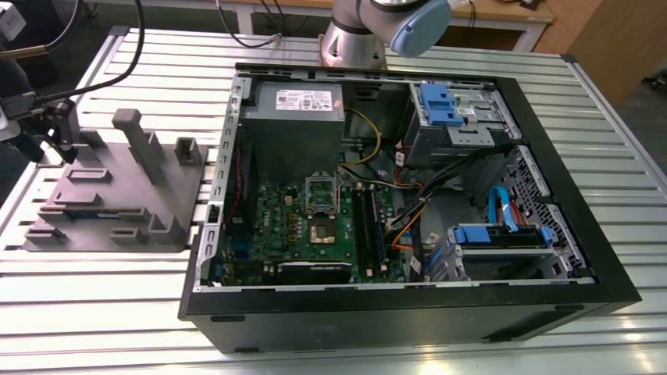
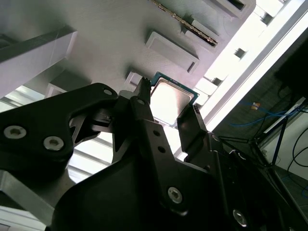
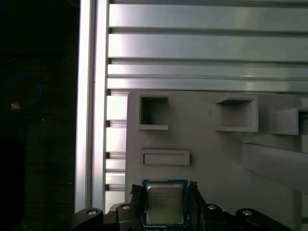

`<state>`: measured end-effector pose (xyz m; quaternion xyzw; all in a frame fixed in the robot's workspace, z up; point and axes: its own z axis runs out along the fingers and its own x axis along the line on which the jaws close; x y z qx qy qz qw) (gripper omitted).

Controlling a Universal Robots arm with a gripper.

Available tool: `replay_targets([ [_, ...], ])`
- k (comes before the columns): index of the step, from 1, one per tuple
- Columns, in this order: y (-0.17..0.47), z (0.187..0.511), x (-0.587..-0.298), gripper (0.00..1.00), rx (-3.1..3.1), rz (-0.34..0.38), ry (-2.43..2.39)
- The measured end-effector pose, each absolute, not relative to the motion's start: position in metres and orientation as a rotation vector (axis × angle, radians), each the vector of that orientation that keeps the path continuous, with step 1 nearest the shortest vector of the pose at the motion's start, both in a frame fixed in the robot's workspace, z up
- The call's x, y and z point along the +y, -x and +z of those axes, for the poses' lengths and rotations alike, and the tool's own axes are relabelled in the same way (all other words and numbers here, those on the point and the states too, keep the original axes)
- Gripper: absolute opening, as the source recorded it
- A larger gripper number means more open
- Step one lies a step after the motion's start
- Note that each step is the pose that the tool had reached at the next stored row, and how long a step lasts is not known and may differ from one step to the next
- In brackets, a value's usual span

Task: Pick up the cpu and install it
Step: 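Pick up the cpu and move it towards the insertion slot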

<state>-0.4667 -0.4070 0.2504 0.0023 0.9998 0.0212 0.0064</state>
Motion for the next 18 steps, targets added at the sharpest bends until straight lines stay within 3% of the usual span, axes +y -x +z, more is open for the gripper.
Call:
replay_targets([
  [18, 0.4667, 0.2563, -0.4070, 0.47, 3.128, 0.066, -0.007],
])
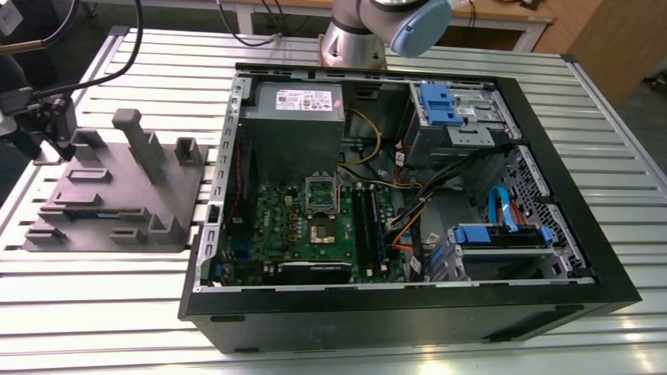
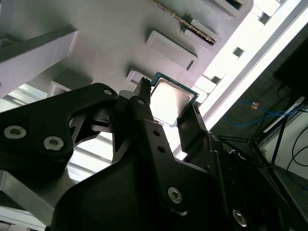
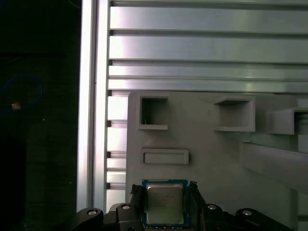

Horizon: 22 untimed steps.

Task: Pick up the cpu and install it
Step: 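Pick up the cpu and move it towards the insertion slot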

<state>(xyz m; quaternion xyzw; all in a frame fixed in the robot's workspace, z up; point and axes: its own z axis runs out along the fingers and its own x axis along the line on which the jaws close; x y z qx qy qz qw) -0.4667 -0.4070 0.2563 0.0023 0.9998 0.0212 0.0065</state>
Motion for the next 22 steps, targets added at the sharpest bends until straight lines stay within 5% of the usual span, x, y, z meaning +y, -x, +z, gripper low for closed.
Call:
replay_targets([
  [22, 0.4667, 0.2625, -0.4070, 0.47, 3.128, 0.066, -0.007],
])
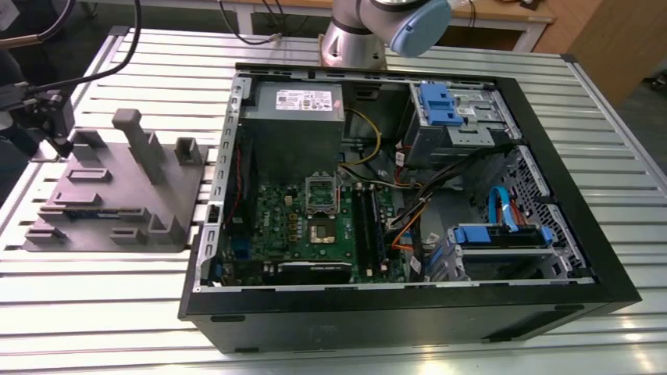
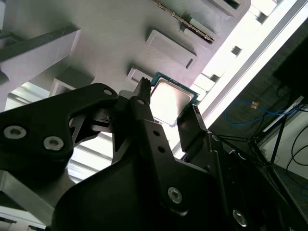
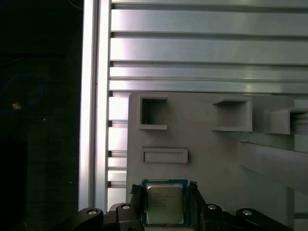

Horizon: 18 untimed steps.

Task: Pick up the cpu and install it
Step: 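Pick up the cpu and move it towards the insertion slot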

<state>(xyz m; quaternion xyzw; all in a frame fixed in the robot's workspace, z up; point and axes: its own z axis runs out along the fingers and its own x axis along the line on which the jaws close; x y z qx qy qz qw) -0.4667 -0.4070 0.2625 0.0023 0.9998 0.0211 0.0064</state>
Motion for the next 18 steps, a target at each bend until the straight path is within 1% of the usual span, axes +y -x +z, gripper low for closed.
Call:
replay_targets([
  [18, 0.4667, 0.2668, -0.4070, 0.47, 3.128, 0.066, -0.007],
])
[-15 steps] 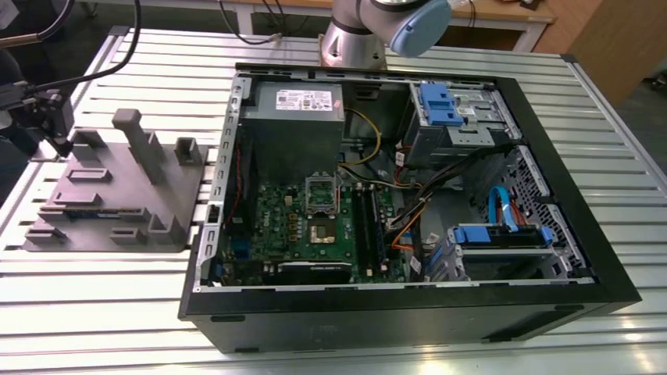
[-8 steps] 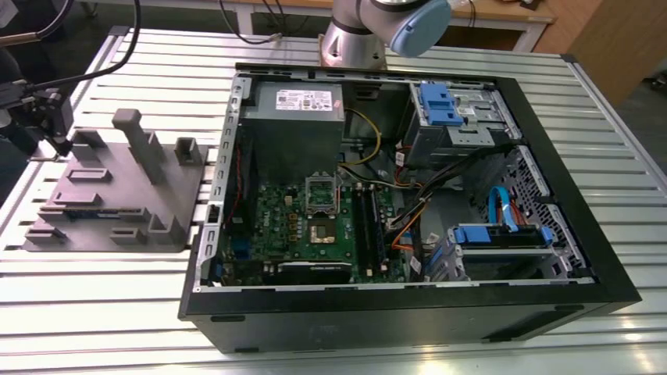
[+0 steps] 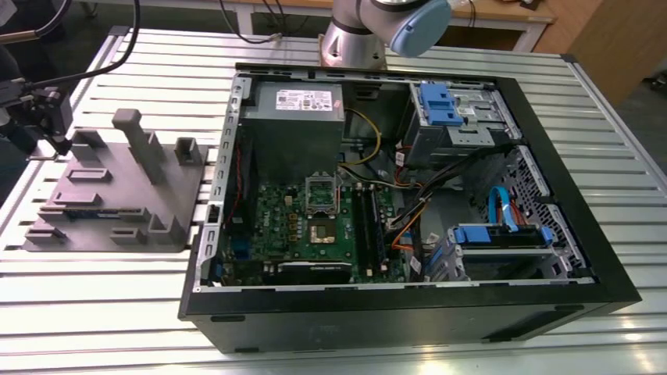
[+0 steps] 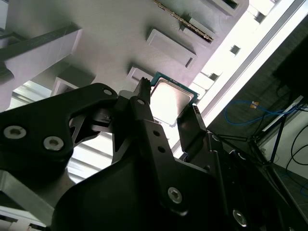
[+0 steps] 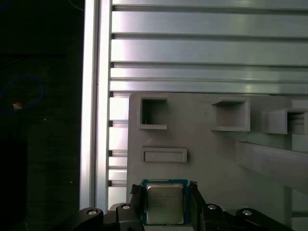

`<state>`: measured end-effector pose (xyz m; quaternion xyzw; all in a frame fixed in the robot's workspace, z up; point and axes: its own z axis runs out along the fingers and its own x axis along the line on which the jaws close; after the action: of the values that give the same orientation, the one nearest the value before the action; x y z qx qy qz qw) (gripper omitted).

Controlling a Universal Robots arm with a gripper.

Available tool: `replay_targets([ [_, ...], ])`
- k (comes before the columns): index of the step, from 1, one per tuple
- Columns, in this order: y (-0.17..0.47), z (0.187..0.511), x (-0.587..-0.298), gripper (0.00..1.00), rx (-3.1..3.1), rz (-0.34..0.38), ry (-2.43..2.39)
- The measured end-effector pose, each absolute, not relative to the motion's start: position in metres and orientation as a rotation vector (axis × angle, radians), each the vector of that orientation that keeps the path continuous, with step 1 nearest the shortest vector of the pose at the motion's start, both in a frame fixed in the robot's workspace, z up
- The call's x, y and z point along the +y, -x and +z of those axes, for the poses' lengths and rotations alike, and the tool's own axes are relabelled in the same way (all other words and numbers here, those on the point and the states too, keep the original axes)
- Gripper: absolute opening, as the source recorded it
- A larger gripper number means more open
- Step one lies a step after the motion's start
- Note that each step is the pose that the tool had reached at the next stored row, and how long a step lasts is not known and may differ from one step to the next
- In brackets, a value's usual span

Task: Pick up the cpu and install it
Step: 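Pick up the cpu and move it towards the insertion slot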

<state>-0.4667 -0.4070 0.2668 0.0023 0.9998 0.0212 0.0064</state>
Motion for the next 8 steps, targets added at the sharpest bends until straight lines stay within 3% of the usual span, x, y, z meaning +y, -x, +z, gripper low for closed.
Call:
replay_targets([
  [8, 0.4657, 0.2669, -0.4070, 0.47, 3.128, 0.066, -0.007],
])
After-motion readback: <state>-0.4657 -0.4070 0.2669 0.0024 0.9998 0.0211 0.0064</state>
